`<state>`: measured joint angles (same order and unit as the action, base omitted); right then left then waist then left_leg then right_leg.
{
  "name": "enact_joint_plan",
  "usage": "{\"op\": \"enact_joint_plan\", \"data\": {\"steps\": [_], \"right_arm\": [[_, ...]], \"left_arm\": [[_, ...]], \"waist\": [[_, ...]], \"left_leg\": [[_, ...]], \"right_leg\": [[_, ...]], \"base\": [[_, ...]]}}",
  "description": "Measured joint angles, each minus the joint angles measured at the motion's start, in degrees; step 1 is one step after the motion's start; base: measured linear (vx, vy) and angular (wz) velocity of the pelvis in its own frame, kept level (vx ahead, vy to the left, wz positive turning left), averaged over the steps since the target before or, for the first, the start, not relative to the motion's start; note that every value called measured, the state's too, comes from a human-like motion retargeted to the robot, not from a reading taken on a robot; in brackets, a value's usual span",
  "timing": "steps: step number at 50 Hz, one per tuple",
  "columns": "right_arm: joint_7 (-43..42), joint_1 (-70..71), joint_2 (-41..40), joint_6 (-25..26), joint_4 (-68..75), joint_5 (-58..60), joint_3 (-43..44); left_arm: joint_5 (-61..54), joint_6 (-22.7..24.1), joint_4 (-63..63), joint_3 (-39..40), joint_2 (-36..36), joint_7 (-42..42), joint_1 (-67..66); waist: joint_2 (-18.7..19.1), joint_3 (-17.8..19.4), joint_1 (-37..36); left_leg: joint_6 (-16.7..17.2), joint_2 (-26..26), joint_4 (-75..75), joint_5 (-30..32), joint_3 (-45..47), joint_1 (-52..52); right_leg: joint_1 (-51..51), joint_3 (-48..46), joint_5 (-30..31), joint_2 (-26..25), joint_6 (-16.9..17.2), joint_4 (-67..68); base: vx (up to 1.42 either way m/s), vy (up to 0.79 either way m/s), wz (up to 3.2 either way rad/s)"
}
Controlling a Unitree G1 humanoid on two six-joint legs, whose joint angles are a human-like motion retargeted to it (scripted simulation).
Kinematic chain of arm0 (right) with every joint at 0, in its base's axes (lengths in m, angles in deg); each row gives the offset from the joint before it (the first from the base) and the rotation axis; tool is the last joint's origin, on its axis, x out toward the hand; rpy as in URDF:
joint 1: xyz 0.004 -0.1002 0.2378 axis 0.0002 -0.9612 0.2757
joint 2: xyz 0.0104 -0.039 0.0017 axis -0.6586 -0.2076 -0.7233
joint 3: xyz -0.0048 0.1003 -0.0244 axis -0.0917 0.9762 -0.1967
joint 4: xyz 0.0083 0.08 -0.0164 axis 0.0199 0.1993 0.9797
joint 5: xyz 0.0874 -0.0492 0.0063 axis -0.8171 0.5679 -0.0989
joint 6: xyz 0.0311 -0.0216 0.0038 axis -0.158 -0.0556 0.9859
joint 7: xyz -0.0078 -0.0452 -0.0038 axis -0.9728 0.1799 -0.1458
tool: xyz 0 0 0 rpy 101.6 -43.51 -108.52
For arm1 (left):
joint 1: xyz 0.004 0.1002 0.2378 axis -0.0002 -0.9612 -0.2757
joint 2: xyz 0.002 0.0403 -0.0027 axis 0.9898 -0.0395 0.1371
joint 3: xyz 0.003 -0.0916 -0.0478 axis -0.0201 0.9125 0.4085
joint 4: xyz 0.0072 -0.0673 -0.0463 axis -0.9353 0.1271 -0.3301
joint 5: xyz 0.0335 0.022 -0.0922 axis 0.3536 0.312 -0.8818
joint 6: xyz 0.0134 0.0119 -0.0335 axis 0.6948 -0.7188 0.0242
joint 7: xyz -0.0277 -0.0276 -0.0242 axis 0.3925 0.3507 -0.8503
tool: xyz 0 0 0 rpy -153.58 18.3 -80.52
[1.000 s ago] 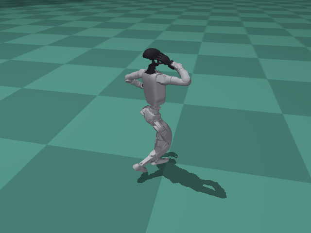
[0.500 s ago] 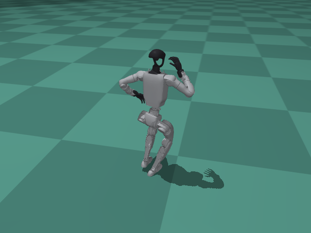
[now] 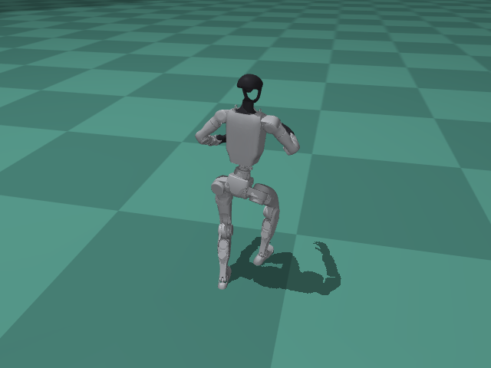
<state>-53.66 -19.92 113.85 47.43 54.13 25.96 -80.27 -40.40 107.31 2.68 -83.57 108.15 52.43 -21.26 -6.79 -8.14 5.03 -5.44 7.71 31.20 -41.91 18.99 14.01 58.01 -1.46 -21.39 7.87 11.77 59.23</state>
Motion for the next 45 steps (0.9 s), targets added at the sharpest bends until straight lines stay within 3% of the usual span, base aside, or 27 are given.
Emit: {"op": "enact_joint_plan", "data": {"steps": [5,10,13,15,18,20,23,25,28,30,33,35,37,45], "right_arm": [[6.8,1.7,-5.5,3.8,24.8,6.7,-6.4],[10.8,-5.6,-7.7,7.7,36.4,8.5,-6.4],[11.4,-10.1,-9.9,9.1,41.9,7.6,-2.3],[10.9,-12.6,-11.9,9.4,45.5,6.0,2.1],[9.8,-19.3,-13.3,10.4,48.4,2.7,7.9],[8.9,-23.6,-14.5,10.4,49.3,-0.3,13.5],[8.0,-29.1,-15.4,10.8,51.2,-3.2,19.6],[8.2,-33.0,-15.6,10.7,51.4,-5.0,24.5],[8.3,-36.4,-15.2,10.9,52.4,-6.1,28.5],[10.0,-38.9,-14.1,10.9,51.9,-6.4,31.2],[10.6,-40.1,-12.5,10.7,51.6,-5.9,32.5],[11.5,-40.8,-11.0,10.4,50.8,-5.5,32.9],[12.2,-41.9,-8.5,10.2,49.1,-5.2,32.9],[10.5,-38.7,-0.2,5.8,33.1,-6.8,28.6]], "left_arm": [[-5.7,-1.6,0.9,3.5,-0.1,2.4,9.5],[-9.8,-1.2,-1.2,10.3,-3.3,6.0,14.2],[-12.6,-0.6,-4.4,17.0,-5.6,9.4,17.0],[-14.2,-1.2,-8.4,22.4,-7.1,12.3,18.5],[-14.7,0.0,-10.4,28.6,-11.0,16.1,19.2],[-13.7,-0.6,-14.3,32.2,-13.3,19.2,18.9],[-13.6,-0.2,-15.6,35.7,-16.4,20.5,17.5],[-13.4,-1.2,-18.3,36.9,-17.7,20.1,15.7],[-13.3,-1.3,-19.5,37.2,-18.7,18.3,13.0],[-14.4,-2.1,-21.1,36.8,-18.1,14.7,10.3],[-14.6,-2.1,-22.7,34.8,-16.9,11.3,6.9],[-15.4,-2.3,-24.1,33.0,-14.8,7.9,4.6],[-17.5,-2.4,-25.1,31.0,-13.0,4.3,2.3],[-19.7,-2.4,-27.2,21.2,-6.0,-3.1,-3.2]], "waist": [[-1.8,2.9,1.3],[-6.4,6.1,2.2],[-9.1,7.8,2.8],[-11.4,9.3,2.9],[-15.7,9.7,3.7],[-17.2,10.3,3.3],[-20.8,10.2,4.4],[-20.5,9.7,3.8],[-22.8,9.5,4.9],[-20.3,7.9,4.4],[-21.1,7.5,5.4],[-19.5,6.5,5.9],[-15.8,4.9,6.1],[-9.7,1.5,8.5]], "left_leg": [[-0.5,2.6,-5.9,4.0,-1.4,-0.7],[-0.7,4.8,-0.4,4.7,-1.0,1.4],[-1.4,6.3,1.3,4.4,-2.0,2.0],[-2.3,8.8,-6.6,7.8,-3.8,-1.9],[-2.2,11.1,-3.0,8.4,-2.8,-1.0],[-3.0,12.9,-10.2,11.0,-4.8,-5.1],[-2.7,15.1,-7.5,12.0,-3.7,-4.5],[-3.2,15.9,-16.0,15.2,-6.1,-8.9],[-2.6,18.0,-15.0,17.3,-5.2,-8.5],[-2.9,17.4,-25.9,21.7,-8.0,-13.1],[-2.4,19.3,-27.8,25.0,-7.5,-13.1],[-2.3,18.9,-31.1,26.5,-8.6,-13.8],[-2.2,16.6,-32.2,26.7,-9.0,-12.8],[-1.1,15.1,-32.4,28.7,-7.6,-7.7]], "right_leg": [[3.6,2.9,5.4,1.7,1.5,4.9],[5.8,4.8,12.6,5.8,1.8,16.8],[6.2,3.8,16.0,8.2,1.3,24.1],[6.3,3.6,20.0,8.8,1.4,27.1],[5.4,5.1,21.3,11.1,1.0,32.6],[5.3,4.9,24.5,11.1,1.2,33.6],[3.8,7.2,23.6,13.1,0.5,36.1],[3.2,6.7,24.7,12.2,0.5,35.2],[1.5,9.2,21.2,13.7,-0.5,35.6],[1.1,7.7,20.5,11.4,-0.9,33.5],[-0.3,10.2,14.9,12.0,-2.1,32.4],[-1.2,9.9,11.1,10.7,-2.4,30.7],[-2.4,7.9,7.9,8.4,-3.3,27.8],[-4.9,9.8,-2.6,4.2,-4.6,20.9]], "base": [[-0.35,0.18,0.27],[-0.3,0.11,0.21],[-0.2,0.11,0.26],[-0.16,0.11,0.2],[-0.18,0.04,0.13],[-0.11,0.1,0.03],[-0.12,0.02,0.01],[-0.04,0.09,-0.14],[-0.06,0.01,-0.18],[0.03,0.06,-0.38],[-0.03,-0.02,-0.32],[0.04,0.02,-0.29],[0.01,0.0,-0.37],[-0.06,-0.01,-0.24]]}}
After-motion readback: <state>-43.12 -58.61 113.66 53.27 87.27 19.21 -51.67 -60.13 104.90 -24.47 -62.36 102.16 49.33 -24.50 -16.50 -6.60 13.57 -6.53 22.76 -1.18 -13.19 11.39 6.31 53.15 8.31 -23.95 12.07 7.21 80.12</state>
